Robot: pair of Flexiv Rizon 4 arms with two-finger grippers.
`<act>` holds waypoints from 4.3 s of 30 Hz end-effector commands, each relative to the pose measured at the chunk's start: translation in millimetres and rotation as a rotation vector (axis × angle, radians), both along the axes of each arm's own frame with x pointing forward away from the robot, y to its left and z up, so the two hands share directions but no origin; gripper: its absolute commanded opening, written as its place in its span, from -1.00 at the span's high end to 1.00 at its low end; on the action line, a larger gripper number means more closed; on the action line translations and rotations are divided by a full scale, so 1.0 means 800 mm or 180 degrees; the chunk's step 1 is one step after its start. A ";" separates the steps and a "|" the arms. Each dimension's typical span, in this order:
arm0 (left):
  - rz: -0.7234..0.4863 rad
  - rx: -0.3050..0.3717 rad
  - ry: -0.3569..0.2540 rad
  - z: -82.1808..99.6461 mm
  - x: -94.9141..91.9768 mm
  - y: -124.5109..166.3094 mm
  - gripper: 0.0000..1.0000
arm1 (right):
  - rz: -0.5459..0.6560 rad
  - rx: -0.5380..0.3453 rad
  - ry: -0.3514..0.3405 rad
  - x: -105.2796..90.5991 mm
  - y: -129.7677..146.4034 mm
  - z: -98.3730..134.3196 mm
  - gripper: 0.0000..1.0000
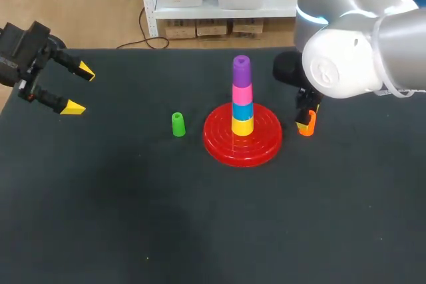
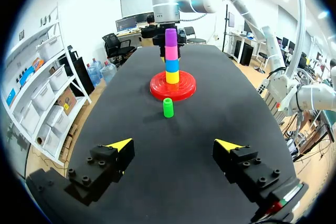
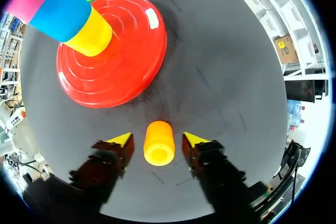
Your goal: Pick up and stack the cylinders on the red base in this order: pink,purple,orange,green
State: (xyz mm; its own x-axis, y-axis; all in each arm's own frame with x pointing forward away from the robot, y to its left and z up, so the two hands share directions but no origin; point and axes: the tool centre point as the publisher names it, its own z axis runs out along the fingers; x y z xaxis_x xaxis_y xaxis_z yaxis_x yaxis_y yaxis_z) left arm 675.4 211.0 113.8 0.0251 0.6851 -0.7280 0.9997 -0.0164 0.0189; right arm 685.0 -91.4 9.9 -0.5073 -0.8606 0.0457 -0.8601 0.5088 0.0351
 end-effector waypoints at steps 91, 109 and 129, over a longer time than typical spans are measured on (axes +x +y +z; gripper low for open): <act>0.0004 0.0002 -0.0008 -0.001 -0.001 0.000 -1.00 | 0.0724 -0.0038 -0.0275 -0.009 0.187 0.263 1.00; 0.0004 0.0002 -0.0008 -0.001 -0.001 0.000 -1.00 | 0.0712 -0.0055 -0.0147 0.001 0.183 0.251 1.00; 0.0004 0.0002 -0.0008 -0.001 -0.001 0.000 -1.00 | 0.0615 0.0018 -0.0222 -0.005 0.182 0.248 -0.12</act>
